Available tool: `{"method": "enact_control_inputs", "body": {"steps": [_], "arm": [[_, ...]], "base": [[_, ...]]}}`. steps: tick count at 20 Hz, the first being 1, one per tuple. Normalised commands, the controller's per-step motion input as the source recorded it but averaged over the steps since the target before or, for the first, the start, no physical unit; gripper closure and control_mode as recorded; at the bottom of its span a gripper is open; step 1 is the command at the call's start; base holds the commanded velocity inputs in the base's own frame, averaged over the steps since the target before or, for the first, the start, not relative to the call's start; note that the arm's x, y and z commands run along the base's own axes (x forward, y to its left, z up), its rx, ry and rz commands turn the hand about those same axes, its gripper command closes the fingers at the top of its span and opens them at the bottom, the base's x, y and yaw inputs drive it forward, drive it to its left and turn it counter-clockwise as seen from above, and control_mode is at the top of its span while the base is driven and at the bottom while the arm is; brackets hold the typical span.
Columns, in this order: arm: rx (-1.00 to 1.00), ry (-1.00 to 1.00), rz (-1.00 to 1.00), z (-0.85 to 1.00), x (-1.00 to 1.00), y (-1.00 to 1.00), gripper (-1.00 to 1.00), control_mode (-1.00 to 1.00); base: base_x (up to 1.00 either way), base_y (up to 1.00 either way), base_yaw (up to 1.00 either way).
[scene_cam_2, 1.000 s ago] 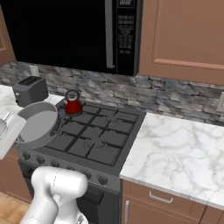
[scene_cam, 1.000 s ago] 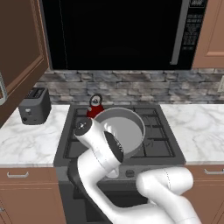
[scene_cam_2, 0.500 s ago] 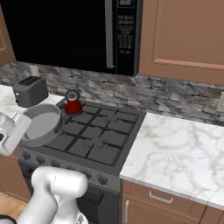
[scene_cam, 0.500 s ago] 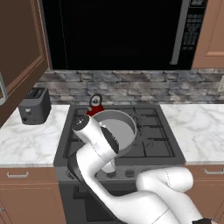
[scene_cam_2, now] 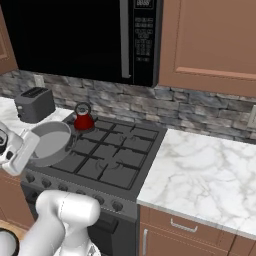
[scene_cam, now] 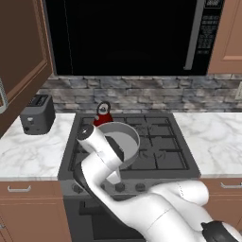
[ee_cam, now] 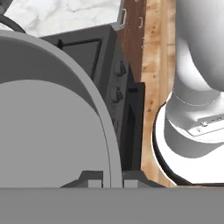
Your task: Pick the kettle from the cabinet and place it on a stove burner. Then pick the pot from the counter and place it on another stove burner. Finally, turn both burners on.
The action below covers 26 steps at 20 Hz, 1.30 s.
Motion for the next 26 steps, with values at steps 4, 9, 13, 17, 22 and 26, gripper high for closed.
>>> {"method": "enact_control_inputs", "body": {"steps": [4, 9, 13, 17, 22, 26], "arm": [[0.00, 0.00, 0.03, -0.15, 0.25, 0.03, 1.00, -1.00], [0.03, 0.00, 0.00, -0.02, 0.30, 0.00, 1.00, -1.00], [0.04, 0.05, 0.00, -0.03, 0.27, 0.00, 1.00, -1.00], [0.04, 0.05, 0.00, -0.10, 0.18, 0.02, 1.00, -1.00], [0.03, 0.05, 0.00, -0.11, 0.15, 0.02, 1.00, -1.00], [0.03, 0.02, 0.00, -0.15, 0.15, 0.05, 1.00, -1.00]], "base": [[0.00, 0.00, 0.00], [0.00, 0.00, 0.00], [0.00, 0.00, 0.00], [0.00, 0.00, 0.00], [0.00, 0.00, 0.00], [0.00, 0.00, 0.00]]}}
